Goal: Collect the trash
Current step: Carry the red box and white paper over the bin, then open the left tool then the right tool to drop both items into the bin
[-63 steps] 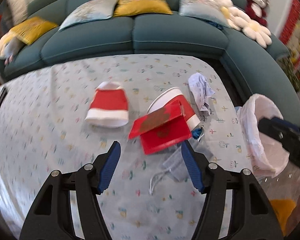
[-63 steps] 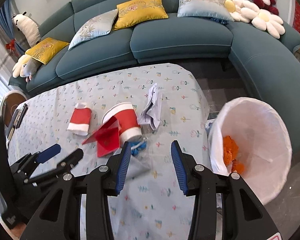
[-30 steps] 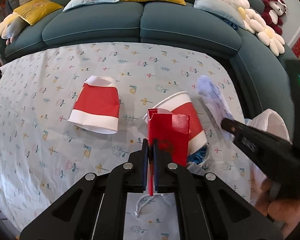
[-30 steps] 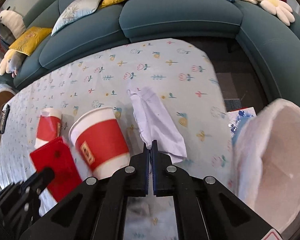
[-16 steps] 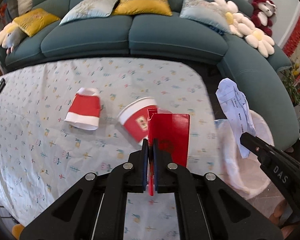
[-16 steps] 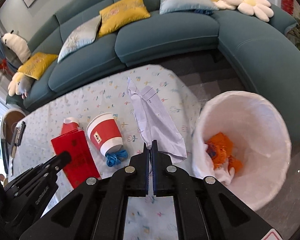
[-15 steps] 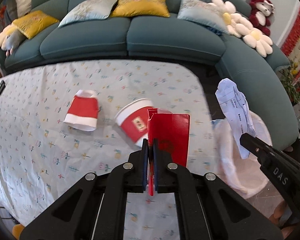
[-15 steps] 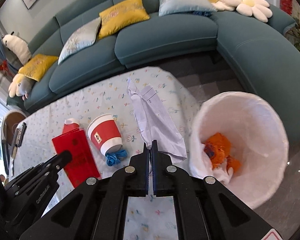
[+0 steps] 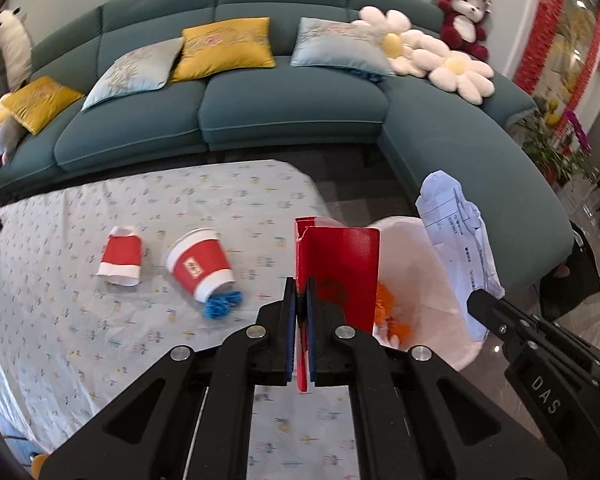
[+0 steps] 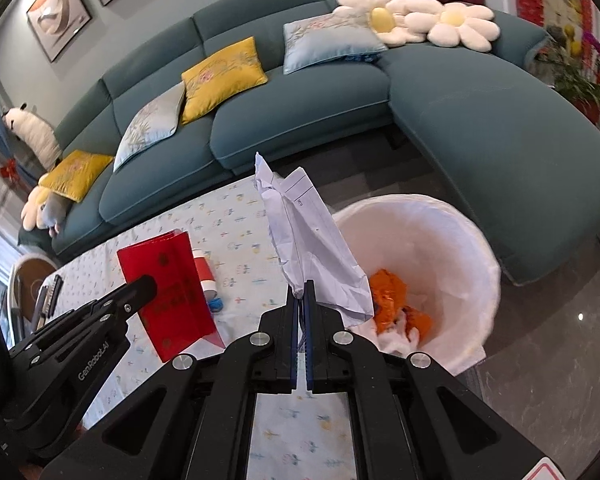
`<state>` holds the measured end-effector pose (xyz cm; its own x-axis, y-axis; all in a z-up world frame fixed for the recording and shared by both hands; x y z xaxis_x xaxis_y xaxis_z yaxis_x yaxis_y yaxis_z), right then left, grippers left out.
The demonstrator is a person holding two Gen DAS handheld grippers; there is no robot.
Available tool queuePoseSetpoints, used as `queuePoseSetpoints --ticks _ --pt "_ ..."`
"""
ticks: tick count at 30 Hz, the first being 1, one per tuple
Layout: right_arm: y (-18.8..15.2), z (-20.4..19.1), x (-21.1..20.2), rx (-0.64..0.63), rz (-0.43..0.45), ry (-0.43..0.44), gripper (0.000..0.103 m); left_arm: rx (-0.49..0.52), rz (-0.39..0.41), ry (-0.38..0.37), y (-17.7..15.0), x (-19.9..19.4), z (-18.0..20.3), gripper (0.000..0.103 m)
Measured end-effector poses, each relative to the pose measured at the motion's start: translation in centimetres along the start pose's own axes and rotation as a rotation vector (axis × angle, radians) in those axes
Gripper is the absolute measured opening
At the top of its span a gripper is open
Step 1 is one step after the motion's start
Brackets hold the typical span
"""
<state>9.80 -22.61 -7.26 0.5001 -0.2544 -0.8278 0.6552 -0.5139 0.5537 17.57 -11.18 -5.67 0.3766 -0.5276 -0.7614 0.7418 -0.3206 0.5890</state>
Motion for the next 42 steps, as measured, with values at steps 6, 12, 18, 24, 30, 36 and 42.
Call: queuePoseSetpoints --ticks 6,12,18,24,30,36,42 --pt "-0.6 4.5 -0.9 0.049 0.013 -0.032 0.003 0.060 -0.025 -0.042 -0.6 1.3 5.0 0.004" --pt "-1.0 8.5 -1.1 0.101 0.016 -0.053 0.003 0.110 -0.045 -0.077 -0.8 2.9 8.9 0.004" --pt "-1.1 11.1 -0.4 0.142 0.005 -0.063 0.003 0.137 -0.084 -0.117 -1.0 5.1 11.6 0.005" --pt "-1.1 12.7 0.9 0.166 -0.011 -0.067 0.003 0.147 -0.111 -0.136 -0.9 7.4 13.0 0.008" --pt "-0.8 12.9 2.0 0.175 -0.022 -0.066 0.003 0.130 -0.099 -0.128 -0.4 8.2 13.2 0.037" --pt "-0.8 12.3 2.7 0.168 -0.030 -0.055 0.003 0.114 -0.113 -0.105 -0.5 8.7 12.1 0.037" --pt "-0.5 11.0 3.2 0.147 -0.035 -0.045 0.003 0.106 -0.115 -0.079 -0.6 8.6 10.6 0.037"
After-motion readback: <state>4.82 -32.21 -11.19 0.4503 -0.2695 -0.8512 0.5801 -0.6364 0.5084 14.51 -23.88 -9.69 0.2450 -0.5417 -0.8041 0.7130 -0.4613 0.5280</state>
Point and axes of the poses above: each gripper's, at about its wrist camera, not at the fingertips, and x roughly the way its jaws point, z to its right, y to its top, the point moved 8 cm from there along x, roughly the way its jaws point, and after that the axes turned 13 degrees about -y, right-handed, at the moved point
